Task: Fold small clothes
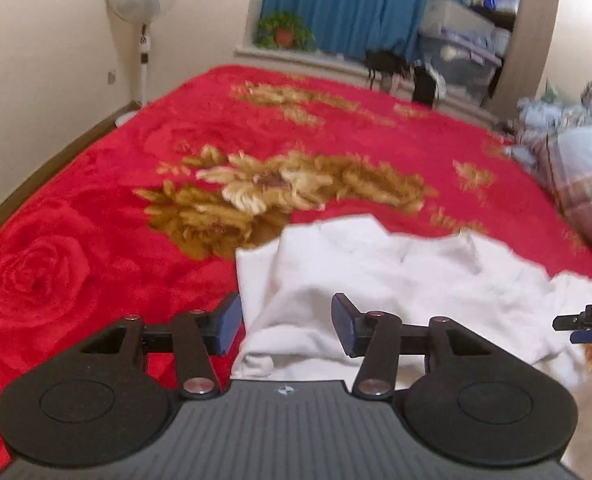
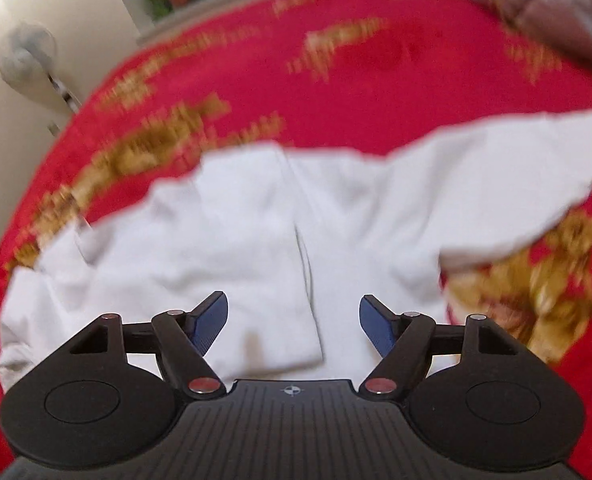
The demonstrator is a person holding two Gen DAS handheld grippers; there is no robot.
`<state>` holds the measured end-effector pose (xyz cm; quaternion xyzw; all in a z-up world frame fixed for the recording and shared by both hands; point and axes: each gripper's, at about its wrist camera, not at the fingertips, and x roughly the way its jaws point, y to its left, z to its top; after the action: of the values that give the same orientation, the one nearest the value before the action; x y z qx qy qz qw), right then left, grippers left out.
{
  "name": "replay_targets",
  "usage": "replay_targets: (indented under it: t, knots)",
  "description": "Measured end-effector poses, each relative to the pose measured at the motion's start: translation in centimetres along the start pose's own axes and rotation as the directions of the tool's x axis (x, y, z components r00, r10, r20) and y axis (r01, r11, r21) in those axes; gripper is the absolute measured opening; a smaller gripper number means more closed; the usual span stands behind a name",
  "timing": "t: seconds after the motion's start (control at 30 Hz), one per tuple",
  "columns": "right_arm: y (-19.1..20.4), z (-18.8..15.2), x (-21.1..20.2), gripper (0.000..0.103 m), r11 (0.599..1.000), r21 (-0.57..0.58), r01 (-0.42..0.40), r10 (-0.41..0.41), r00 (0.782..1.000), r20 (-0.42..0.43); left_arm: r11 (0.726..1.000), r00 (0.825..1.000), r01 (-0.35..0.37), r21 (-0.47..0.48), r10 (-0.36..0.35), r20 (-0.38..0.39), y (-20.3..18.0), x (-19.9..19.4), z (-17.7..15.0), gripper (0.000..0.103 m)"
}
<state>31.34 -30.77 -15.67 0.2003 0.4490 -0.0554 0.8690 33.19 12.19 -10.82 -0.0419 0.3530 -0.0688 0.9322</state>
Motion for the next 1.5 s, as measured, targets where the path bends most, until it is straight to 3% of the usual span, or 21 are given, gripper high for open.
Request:
replay_targets:
  t: [0.13,0.23,0.27,0.33,0.37,0.43,0.47,0.63,0.7,0.77,0.83,0.87,0.93,1.03,1.07,1.13,1.17,1.27,1.37,1.43,1.5]
  knots:
    - [0.3,-1.2,1.5,0.065,0.999,-0.021,0.035,-0.036,0.999,-0.041,1.000,0.999,0.013,-0.008,-0.013,-0.050,0.3,2.3,-0.5,0.055]
    - [0.7,-1.4,1.6,0.032,0.997,-0.061,0.053,-0.054,0.998,-0.017,1.000,0.997,-0.008,-0.027,0.006,-0.078,0.7,4.0,-0.9,0.055]
    - [0.7,-1.3,1.3,0.010,0.998,-0.050,0.038,-0.039,0.999,-0.008,0.999,0.996,-0.013,-0.039,0.009,-0.090,1.0,4.3,-1.0,0.055]
    - [0.3,-0.6,0.5,0.004,1.000,-0.018,-0.009,0.010,1.000,0.023,0.998,0.994,-0.020,-0.051,0.015,-0.108,1.5,4.9,-1.1,0.052]
    - [0.3,-0.2,-0.1,0.002,1.000,-0.017,-0.024,0.024,0.999,0.048,0.999,0.993,-0.016,-0.052,0.010,-0.116,1.6,5.2,-1.3,0.043]
    - [0.1,0.9,-1.8,0.000,0.998,-0.020,-0.066,0.068,0.990,0.125,0.999,0.992,-0.009,-0.030,0.006,-0.126,1.5,5.4,-1.5,0.027]
    - [0.0,1.5,-2.6,0.000,0.997,-0.024,-0.073,0.076,0.984,0.159,1.000,0.992,-0.006,-0.011,0.005,-0.125,1.4,5.2,-1.6,0.013]
    - [-2.7,4.6,-6.1,0.000,0.999,0.001,-0.039,0.037,0.944,0.328,0.996,0.988,0.080,0.038,-0.075,-0.132,0.9,2.9,-1.7,0.011]
    - [-3.6,5.1,-5.0,0.003,0.999,0.015,-0.030,0.025,0.962,0.273,0.995,0.988,0.076,0.070,-0.065,-0.142,0.7,2.7,-2.1,0.011]
    - [-4.3,4.5,-2.9,0.006,0.994,0.060,-0.090,0.080,0.984,0.161,0.995,0.990,0.073,0.061,-0.064,-0.129,0.9,2.5,-2.1,0.013]
    - [-3.7,3.3,-1.0,0.033,0.991,0.066,-0.117,0.112,0.991,0.067,0.997,0.992,0.061,0.052,-0.055,-0.111,1.0,2.3,-1.9,0.018]
    - [-3.3,2.8,-0.5,0.055,0.992,0.052,-0.118,0.116,0.992,0.046,0.997,0.993,0.061,0.044,-0.056,-0.104,1.2,2.3,-1.7,0.024]
    - [-2.2,1.7,0.6,0.064,0.996,0.010,-0.089,0.088,0.996,0.013,0.998,0.993,0.052,0.029,-0.049,-0.104,1.4,2.4,-1.6,0.026]
    - [-0.8,0.2,2.4,0.062,0.998,-0.048,-0.031,0.029,0.998,-0.055,0.998,0.990,0.044,0.033,-0.039,-0.134,1.6,3.1,-1.9,0.026]
    - [-0.4,-0.3,2.7,0.057,0.998,-0.062,-0.018,0.014,0.998,-0.060,0.998,0.989,0.041,0.042,-0.035,-0.142,1.6,3.3,-2.0,0.026]
    - [0.1,-0.4,2.3,0.028,0.994,-0.110,0.011,-0.015,0.999,-0.031,0.998,0.988,0.030,0.063,-0.021,-0.152,1.5,3.7,-2.3,0.026]
    - [0.1,-0.3,2.1,0.003,0.994,-0.113,-0.003,0.000,1.000,-0.027,0.997,0.989,0.026,0.069,-0.016,-0.149,1.5,3.8,-2.4,0.026]
    - [-0.4,0.7,0.1,0.002,0.996,-0.083,-0.045,0.051,0.997,0.059,0.996,0.991,0.036,0.076,-0.025,-0.134,1.5,3.6,-2.3,0.010]
    - [-0.8,2.5,-3.7,0.000,0.992,-0.100,-0.078,0.099,0.970,0.220,0.995,0.993,0.068,0.079,-0.060,-0.102,1.3,2.4,-1.9,0.010]
    - [-1.3,3.8,-5.3,0.000,0.993,-0.117,-0.033,0.068,0.948,0.311,0.987,0.988,0.119,0.104,-0.108,-0.106,0.8,1.6,-2.0,0.010]
    - [-2.2,4.4,-4.7,0.001,0.995,-0.093,0.021,0.008,0.953,0.303,0.977,0.980,0.141,0.160,-0.115,-0.162,-0.1,2.0,-2.7,0.011]
